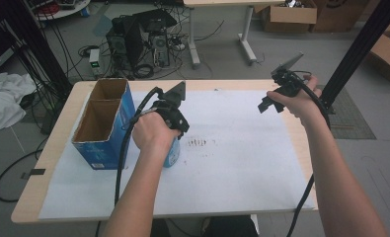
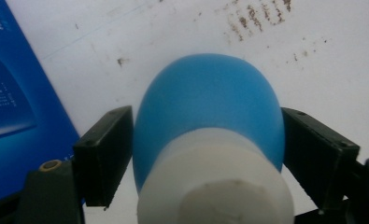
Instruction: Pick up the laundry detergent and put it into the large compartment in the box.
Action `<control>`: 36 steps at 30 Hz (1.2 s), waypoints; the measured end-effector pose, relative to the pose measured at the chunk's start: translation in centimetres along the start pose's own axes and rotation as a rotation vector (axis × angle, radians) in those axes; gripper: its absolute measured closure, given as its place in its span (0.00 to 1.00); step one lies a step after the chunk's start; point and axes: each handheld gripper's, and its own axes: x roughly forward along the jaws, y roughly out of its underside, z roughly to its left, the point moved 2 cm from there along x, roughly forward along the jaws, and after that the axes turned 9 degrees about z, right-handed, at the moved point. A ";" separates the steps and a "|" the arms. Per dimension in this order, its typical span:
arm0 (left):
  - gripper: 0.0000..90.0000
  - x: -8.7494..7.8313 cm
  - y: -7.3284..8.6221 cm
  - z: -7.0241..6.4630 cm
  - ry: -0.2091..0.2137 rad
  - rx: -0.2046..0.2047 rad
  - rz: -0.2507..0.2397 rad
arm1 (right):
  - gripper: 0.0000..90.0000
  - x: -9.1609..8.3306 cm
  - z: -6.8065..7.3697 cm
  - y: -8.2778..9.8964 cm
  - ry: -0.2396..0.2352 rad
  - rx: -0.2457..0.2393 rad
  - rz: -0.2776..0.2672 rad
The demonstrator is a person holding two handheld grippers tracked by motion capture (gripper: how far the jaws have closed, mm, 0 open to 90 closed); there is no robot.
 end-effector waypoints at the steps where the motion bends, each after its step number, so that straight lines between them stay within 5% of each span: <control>1: 0.27 0.0 0.0 0.0 0.001 -0.001 -0.002 | 0.19 0.0 0.0 0.0 0.001 -0.004 0.001; 13: 0.41 -0.1 0.1 0.2 0.001 -0.007 -0.004 | 0.19 0.1 -0.1 0.1 0.002 -0.002 0.000; 36: 0.42 -0.5 -0.3 0.4 0.002 -0.016 0.036 | 0.19 0.1 0.0 0.0 -0.001 -0.012 -0.002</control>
